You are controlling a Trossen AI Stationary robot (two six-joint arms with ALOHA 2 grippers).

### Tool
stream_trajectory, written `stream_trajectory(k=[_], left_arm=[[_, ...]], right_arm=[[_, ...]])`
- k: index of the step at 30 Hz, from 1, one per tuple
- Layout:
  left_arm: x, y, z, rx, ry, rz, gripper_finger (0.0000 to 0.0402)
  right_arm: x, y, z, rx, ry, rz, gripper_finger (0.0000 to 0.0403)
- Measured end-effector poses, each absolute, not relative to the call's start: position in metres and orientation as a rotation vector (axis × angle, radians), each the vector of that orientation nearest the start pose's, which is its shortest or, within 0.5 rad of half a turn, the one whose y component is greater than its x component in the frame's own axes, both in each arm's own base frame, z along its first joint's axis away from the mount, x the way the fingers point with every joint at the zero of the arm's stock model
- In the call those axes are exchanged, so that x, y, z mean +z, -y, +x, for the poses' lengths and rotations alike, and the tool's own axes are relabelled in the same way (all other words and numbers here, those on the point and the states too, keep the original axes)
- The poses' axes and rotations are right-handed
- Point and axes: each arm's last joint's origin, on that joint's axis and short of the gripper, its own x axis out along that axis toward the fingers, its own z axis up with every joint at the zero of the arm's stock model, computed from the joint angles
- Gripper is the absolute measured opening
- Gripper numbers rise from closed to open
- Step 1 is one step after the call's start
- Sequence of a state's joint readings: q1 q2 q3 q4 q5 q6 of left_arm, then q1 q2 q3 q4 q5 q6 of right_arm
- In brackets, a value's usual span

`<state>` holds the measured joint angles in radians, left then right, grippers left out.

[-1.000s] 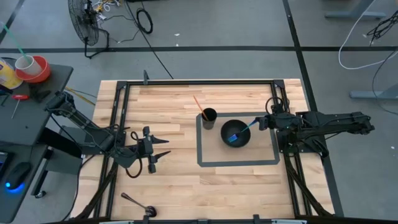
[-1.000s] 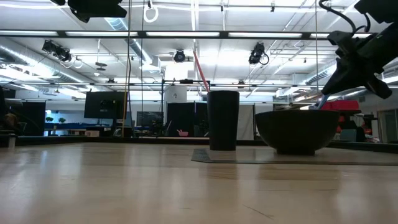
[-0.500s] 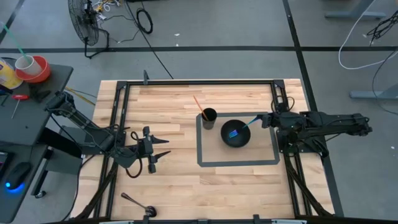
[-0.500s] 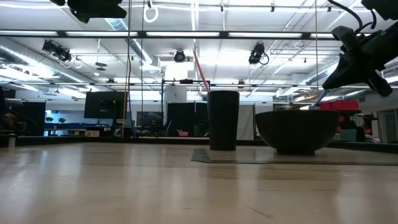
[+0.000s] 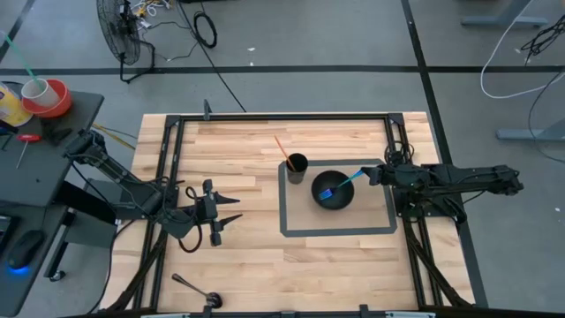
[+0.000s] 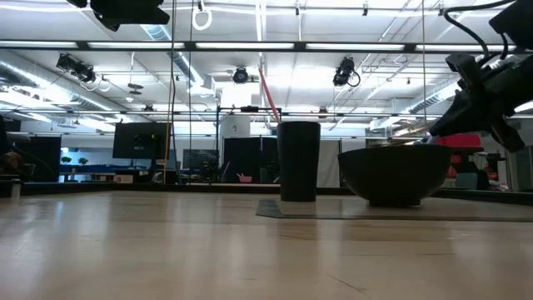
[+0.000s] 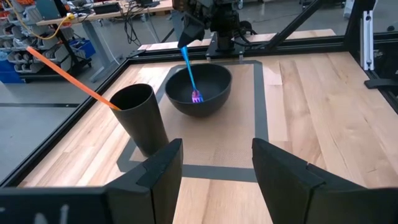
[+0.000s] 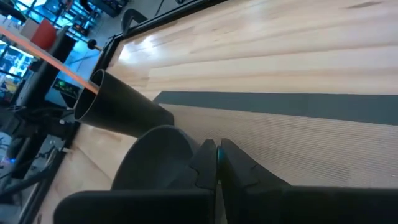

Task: Pick & Place Utensil
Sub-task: Put the blue fork into the black bowl, then adjust the black bowl on the gray mat

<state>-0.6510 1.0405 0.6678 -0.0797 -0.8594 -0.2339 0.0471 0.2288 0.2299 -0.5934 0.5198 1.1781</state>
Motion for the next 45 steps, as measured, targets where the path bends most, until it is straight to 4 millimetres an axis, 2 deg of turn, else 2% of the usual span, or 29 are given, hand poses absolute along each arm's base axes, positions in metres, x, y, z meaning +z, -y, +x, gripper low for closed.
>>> stream_trajectory(k=[17,22,31,38,45], left_arm=[[0.260,0.112,0.184,0.243,-0.301,0.070,0.0197],[0.260,0.112,0.184,0.244,-0.300,0.064,0.0197],[0.260,0.113,0.184,0.244,-0.299,0.062,0.0197],[0.260,0.113,0.184,0.244,-0.300,0.061,0.0197],[0.260,0.113,0.184,0.244,-0.300,0.061,0.0197]], right_arm=[[0.170,0.009,0.082,-0.684,-0.277,0.921,0.0021],[0.170,0.009,0.082,-0.662,-0.307,0.906,0.0053],[0.170,0.008,0.082,-0.638,-0.330,0.884,0.0142],[0.187,0.010,0.072,-0.694,-0.361,0.829,0.0196],[0.221,0.011,0.069,-0.683,-0.298,0.769,0.0225]])
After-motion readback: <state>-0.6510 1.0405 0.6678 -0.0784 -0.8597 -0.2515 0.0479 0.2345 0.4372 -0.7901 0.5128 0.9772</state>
